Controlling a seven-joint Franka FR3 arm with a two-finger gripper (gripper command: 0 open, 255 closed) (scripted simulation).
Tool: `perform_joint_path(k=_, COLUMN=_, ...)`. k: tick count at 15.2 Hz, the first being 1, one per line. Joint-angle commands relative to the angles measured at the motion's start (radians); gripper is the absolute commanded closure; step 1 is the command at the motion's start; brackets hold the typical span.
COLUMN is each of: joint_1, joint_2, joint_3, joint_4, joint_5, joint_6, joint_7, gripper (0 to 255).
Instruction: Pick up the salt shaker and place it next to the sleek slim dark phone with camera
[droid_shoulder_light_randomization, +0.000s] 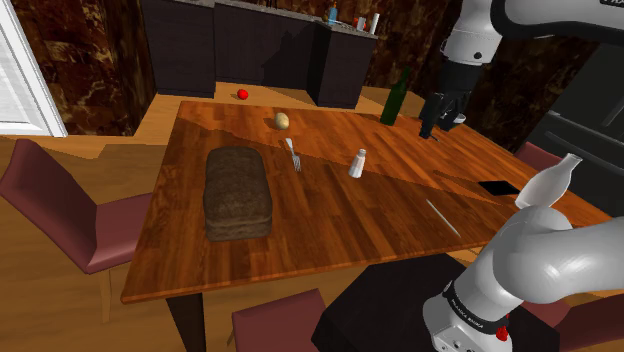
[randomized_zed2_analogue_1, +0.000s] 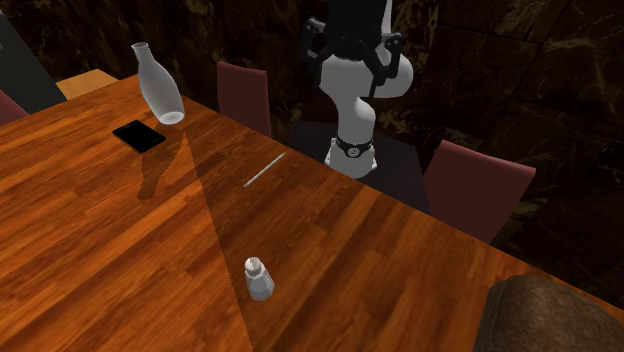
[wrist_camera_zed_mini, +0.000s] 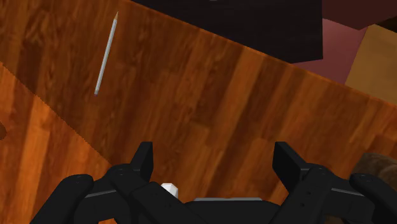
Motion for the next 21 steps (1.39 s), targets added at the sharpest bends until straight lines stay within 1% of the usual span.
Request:
perform_joint_path(k=1, joint_1=0.0, joint_2=0.0, joint_3=0.0, joint_4=0.0, joint_5=0.0, joint_6=0.0, joint_7=0.0, gripper=0)
perform_joint_path(k=6, joint_1=-0.009, joint_2=0.135, joint_3=-0.047, joint_4=-0.014, joint_5=-0.03, joint_6=0.155, joint_7=-0.032, gripper=0)
perform_joint_path(k=11, joint_1=-0.016, joint_2=0.294, joint_3=-0.091, joint_4=0.008, joint_5=-0.048, joint_6=0.3, joint_7=-0.064, gripper=0)
perform_joint_path(k=16, joint_1=-0.021, joint_2=0.47, joint_3=-0.132, joint_4=0.064, joint_5=-0.048, joint_6=0.427, joint_7=-0.1, gripper=0)
perform_joint_path(k=21, joint_1=-0.027, joint_2=0.656, joint_3=-0.166, joint_4=0.152, joint_5=-0.028, joint_6=0.53, joint_7=-0.143, gripper=0)
